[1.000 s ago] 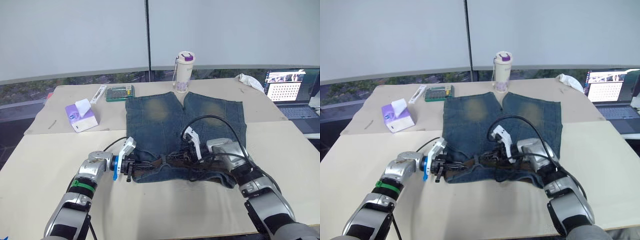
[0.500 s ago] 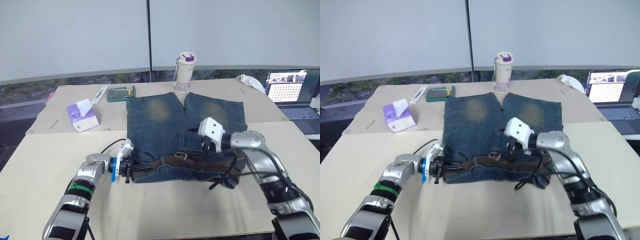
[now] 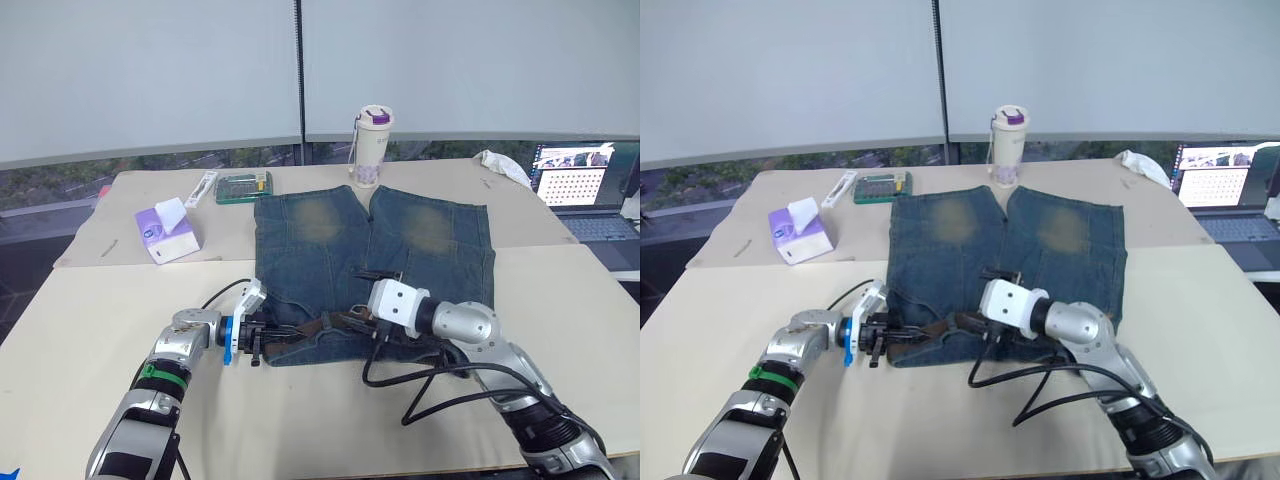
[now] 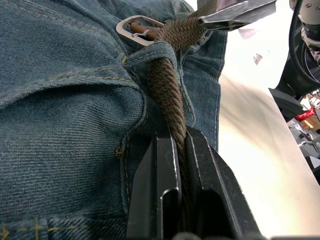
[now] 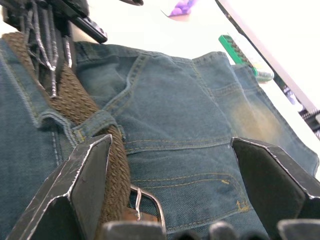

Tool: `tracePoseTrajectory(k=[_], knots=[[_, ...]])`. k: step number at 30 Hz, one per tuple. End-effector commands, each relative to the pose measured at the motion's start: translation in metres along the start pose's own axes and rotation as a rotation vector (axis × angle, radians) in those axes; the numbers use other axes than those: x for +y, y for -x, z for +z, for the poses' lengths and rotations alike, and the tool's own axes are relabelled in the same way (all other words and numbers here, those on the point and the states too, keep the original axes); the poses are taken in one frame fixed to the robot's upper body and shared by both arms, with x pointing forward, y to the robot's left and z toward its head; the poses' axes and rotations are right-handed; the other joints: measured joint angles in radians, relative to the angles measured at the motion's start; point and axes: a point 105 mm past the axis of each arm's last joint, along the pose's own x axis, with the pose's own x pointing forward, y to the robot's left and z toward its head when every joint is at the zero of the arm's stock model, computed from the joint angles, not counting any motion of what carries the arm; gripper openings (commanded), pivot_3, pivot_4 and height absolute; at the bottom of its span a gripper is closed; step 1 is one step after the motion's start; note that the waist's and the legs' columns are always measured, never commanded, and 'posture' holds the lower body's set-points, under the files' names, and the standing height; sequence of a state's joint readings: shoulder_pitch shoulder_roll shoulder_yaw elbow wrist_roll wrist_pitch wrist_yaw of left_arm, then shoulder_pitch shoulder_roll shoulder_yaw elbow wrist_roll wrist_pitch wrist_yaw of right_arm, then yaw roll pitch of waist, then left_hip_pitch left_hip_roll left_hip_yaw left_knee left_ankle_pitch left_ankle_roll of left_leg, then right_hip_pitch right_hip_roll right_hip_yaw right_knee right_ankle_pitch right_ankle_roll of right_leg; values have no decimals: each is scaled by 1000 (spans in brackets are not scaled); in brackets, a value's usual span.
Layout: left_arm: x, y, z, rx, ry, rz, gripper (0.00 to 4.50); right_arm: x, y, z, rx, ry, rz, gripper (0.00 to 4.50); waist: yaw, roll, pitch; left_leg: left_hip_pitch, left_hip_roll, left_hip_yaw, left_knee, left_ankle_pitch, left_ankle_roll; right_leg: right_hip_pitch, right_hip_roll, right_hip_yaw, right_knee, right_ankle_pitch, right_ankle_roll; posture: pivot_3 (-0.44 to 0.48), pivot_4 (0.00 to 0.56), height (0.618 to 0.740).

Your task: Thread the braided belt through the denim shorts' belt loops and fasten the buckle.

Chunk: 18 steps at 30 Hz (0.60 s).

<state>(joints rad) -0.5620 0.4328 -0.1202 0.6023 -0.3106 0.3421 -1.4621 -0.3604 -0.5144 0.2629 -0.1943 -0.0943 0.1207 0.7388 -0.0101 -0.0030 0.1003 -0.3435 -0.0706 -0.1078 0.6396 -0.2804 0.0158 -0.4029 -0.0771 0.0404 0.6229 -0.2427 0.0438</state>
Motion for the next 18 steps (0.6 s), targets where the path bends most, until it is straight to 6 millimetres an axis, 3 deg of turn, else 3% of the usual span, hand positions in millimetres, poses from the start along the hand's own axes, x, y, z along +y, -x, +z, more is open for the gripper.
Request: tracePoseTrajectory(k=[1,9,18], knots=[[1,1,-2,18,-10,7,0,-2,-5,2,-16,-29,-28,4215,0,0,0,0,0,0,0,0,0,0,0,0,0,0,0,0,150,740],[1,0,-2,18,-15,10,0,-7,-22,-9,41,-48,-56,4215,-1,0,0,0,0,0,0,0,0,0,0,0,1,0,0,0,150,740],[1,0,-2,21,-21,19,0,12,-32,-18,95,-34,15,4215,-2,0,-1,1,0,0,0,0,0,0,0,0,1,0,0,0,150,740]])
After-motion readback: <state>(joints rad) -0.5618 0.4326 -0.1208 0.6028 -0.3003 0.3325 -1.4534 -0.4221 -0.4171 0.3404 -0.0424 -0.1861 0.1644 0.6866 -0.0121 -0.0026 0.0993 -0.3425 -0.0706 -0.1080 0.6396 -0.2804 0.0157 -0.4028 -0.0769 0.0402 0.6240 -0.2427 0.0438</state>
